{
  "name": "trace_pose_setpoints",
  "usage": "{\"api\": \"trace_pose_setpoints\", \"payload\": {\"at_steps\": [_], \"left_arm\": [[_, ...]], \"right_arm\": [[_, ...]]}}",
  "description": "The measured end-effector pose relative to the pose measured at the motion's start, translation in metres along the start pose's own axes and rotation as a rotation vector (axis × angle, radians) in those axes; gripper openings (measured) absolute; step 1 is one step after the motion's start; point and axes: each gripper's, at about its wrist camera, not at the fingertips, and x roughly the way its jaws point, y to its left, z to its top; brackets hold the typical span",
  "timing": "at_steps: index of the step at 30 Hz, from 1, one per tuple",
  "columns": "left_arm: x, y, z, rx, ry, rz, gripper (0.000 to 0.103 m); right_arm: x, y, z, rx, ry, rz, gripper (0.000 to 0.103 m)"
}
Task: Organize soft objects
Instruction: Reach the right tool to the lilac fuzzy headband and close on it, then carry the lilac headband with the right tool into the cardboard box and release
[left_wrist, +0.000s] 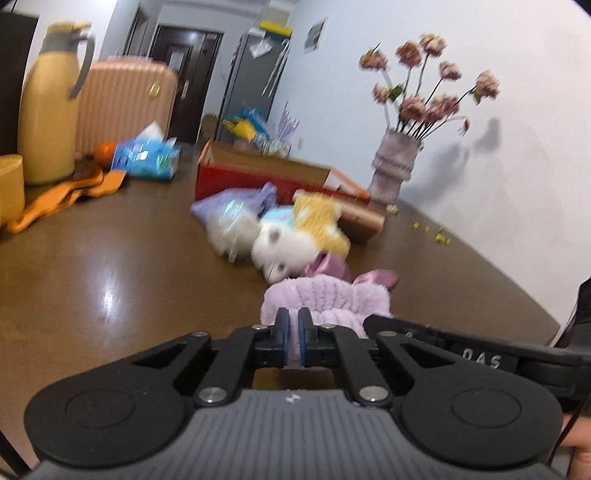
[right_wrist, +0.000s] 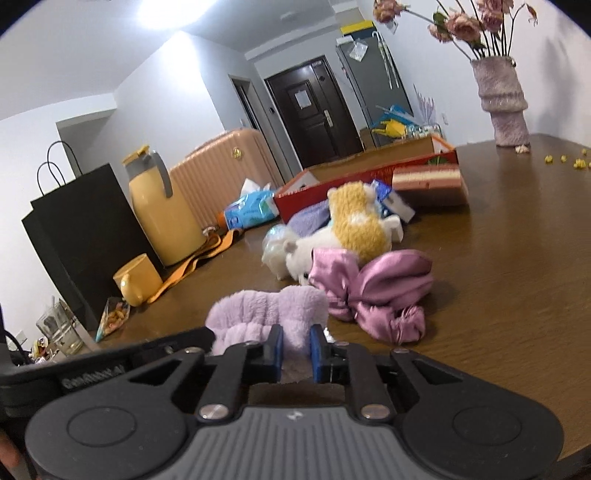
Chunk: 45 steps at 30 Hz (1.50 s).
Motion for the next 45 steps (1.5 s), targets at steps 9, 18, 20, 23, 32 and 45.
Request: {"api": "trace_pose_setpoints", "payload": {"at_steps": [9, 18, 20, 23, 32, 45], "left_arm": [[0.044, -0.008, 0.115, 0.073, -0.105, -0.051, 0.005], [0.205, 0.039, 0.258, 0.019, -0.064, 0.008, 0.005], [0.249, 0.056, 0.274, 0.011, -0.027, 0.037, 0.005], [0.306, 0.076, 0.289, 0.012, 0.028, 0.074, 0.005], [0.424, 0.115, 0.292, 0.022, 0.217, 0.177, 0.005], [0.425, 0.122, 0.298, 0.021, 0.314, 0.27, 0.012]], "right_arm": [[0.026, -0.013, 0.109, -0.023, -0.089, 0.064, 0.014], [0.184, -0.05, 0.277, -0.014, 0.017, 0.073, 0.014], [0.226, -0.06, 0.299, -0.01, 0.06, 0.063, 0.014], [0.292, -0.072, 0.318, -0.005, 0.12, 0.039, 0.014], [0.433, -0.116, 0.334, 0.06, 0.308, -0.022, 0.014], [0.444, -0.12, 0.324, 0.088, 0.371, -0.119, 0.035]]}}
